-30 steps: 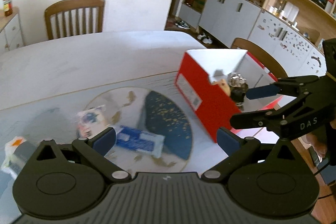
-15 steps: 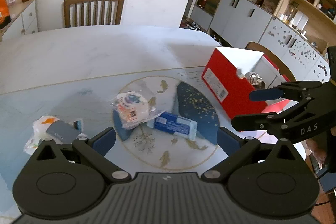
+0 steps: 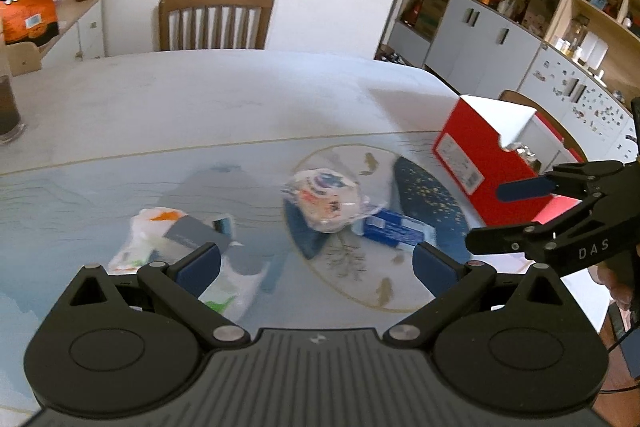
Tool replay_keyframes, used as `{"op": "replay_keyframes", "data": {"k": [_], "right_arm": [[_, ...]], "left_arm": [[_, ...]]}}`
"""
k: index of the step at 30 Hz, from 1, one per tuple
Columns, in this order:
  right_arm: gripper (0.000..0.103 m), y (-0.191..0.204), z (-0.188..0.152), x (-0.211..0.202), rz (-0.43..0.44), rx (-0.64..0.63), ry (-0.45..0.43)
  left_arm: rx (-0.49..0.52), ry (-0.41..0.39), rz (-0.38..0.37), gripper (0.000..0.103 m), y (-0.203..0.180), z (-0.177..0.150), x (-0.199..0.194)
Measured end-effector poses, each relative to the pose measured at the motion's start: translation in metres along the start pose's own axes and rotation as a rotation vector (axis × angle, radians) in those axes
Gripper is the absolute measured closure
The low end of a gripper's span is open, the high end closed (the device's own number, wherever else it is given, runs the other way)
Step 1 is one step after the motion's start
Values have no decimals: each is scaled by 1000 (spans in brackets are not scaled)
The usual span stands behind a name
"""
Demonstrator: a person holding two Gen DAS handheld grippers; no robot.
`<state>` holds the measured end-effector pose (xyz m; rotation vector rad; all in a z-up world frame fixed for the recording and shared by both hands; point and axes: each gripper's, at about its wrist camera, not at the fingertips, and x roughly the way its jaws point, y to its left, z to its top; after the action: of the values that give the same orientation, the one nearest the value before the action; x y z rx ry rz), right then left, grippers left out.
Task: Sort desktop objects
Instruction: 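Lift both grippers out of the red box and move back over the table, then grasp the white plastic bag with left gripper while right gripper grasps the blue packet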
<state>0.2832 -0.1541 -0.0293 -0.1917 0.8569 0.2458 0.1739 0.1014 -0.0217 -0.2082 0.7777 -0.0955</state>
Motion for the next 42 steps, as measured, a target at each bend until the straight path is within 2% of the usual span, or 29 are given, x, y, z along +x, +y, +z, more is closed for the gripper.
{"op": "replay_keyframes", "data": {"k": [6, 17, 20, 27, 32, 42], "right_arm": [[9, 6, 1, 11, -4, -11, 15], [10, 11, 5, 27, -11, -10, 39], [10, 12, 7, 35, -15, -18, 50], [11, 5, 12, 56, -46, -35, 85], [11, 2, 13, 69, -48, -40, 110], [13, -2, 14, 93, -54, -41, 154]], "left_arm": [[0, -9, 29, 0, 24, -6, 1], [1, -4, 36, 0, 59, -13, 10], [17, -4, 51, 0, 64, -13, 16], [81, 10, 29, 0, 74, -18, 30], [118, 2, 54, 0, 73, -19, 39], [100, 41, 83, 0, 84, -20, 58]]}}
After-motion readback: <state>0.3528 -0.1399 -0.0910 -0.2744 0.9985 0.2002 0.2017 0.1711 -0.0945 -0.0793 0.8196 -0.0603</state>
